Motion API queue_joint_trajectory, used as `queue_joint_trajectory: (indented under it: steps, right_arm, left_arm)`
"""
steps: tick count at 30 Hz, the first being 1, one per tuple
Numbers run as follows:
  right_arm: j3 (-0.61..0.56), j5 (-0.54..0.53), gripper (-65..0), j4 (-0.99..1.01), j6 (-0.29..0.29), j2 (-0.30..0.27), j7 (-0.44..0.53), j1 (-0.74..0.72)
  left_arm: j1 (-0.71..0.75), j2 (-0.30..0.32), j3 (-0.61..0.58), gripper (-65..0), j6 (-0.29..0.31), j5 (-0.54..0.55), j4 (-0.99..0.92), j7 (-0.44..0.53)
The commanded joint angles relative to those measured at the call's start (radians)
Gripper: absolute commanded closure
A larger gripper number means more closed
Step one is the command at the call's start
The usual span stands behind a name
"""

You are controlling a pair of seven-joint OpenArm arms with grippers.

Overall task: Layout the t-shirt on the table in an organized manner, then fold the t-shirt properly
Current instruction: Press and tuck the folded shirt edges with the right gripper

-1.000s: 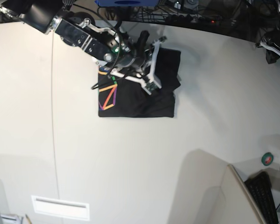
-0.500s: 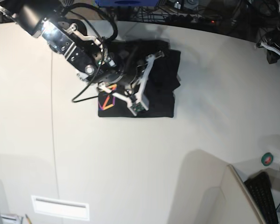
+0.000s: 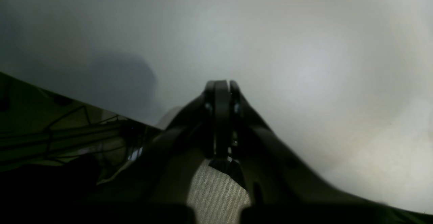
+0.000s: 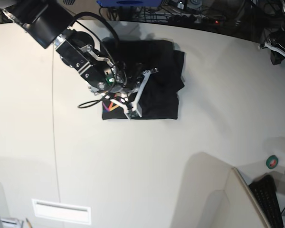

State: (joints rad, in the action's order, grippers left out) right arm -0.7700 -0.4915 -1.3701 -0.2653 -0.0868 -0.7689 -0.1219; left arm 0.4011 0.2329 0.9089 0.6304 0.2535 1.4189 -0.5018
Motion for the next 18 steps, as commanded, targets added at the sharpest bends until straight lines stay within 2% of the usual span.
queue_joint_trajectory:
  steps: [1,5,8,16,18]
  right_arm:
    - [0.002,-0.008,0.0,-0.004,0.005,0.034,0.018,-0.032]
    - [0.002,-0.008,0.0,0.014,0.005,0.1,0.015,-0.074]
    - [0.002,-0.008,0.0,0.014,0.004,0.127,0.013,-0.104]
    - [0.002,-0.009,0.0,-0.052,-0.001,0.127,0.012,-0.131]
    - [0.005,-0.009,0.0,-0.113,-0.002,0.109,-0.044,-0.111]
  left_arm:
    - [0.003,0.02,0.008,0.0,0.006,0.008,0.015,0.021]
    - [0.006,0.02,0.008,0.0,0.006,0.008,0.015,0.021]
    - [0.006,0.021,0.008,0.0,0.006,0.008,0.015,0.021]
    - [0.006,0.024,0.008,0.0,0.006,0.008,0.015,0.021]
    - [0.006,0.024,0.008,0.0,0.006,0.008,0.015,0.021]
